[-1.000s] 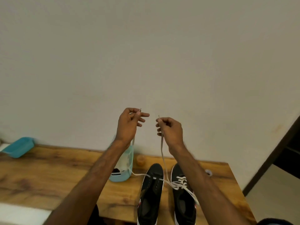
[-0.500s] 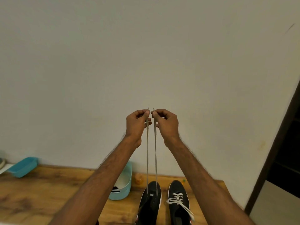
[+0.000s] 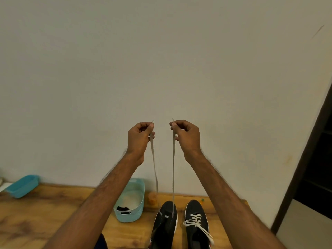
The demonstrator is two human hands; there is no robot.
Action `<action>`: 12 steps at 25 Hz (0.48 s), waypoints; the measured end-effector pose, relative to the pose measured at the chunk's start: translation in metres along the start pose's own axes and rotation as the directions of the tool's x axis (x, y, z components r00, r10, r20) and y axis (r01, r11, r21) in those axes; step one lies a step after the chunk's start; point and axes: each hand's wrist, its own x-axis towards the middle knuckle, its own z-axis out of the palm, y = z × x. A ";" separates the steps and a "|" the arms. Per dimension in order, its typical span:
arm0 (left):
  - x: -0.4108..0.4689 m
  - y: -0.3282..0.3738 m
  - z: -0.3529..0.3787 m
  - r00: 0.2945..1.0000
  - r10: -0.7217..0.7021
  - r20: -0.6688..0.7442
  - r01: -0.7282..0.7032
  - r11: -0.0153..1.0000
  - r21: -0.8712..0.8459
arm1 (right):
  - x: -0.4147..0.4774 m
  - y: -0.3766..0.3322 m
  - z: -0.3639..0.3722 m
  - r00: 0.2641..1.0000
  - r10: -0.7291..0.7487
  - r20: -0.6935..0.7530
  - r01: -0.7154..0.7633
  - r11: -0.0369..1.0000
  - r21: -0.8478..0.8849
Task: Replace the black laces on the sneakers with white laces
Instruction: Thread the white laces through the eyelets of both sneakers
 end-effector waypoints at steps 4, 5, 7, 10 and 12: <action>0.010 -0.031 -0.043 0.996 -0.021 -0.091 0.030 0.994 0.101 | 0.012 0.012 -0.018 0.999 0.037 -0.022 -0.036 0.999 0.022; 0.011 -0.041 -0.053 0.994 -0.021 -0.108 0.037 0.989 0.146 | 0.014 0.016 -0.021 0.999 0.044 -0.028 -0.043 0.999 0.019; 0.007 -0.067 -0.069 0.992 -0.030 -0.126 0.058 0.973 0.223 | 0.014 0.027 -0.026 0.997 0.066 -0.035 -0.066 0.998 0.002; -0.010 -0.113 -0.085 0.993 -0.043 -0.106 0.076 0.941 0.330 | 0.001 0.060 -0.029 0.993 0.120 -0.018 -0.121 0.992 -0.040; -0.026 -0.142 -0.090 0.996 -0.069 -0.064 0.089 0.906 0.413 | -0.013 0.089 -0.032 0.987 0.160 0.001 -0.159 0.984 -0.077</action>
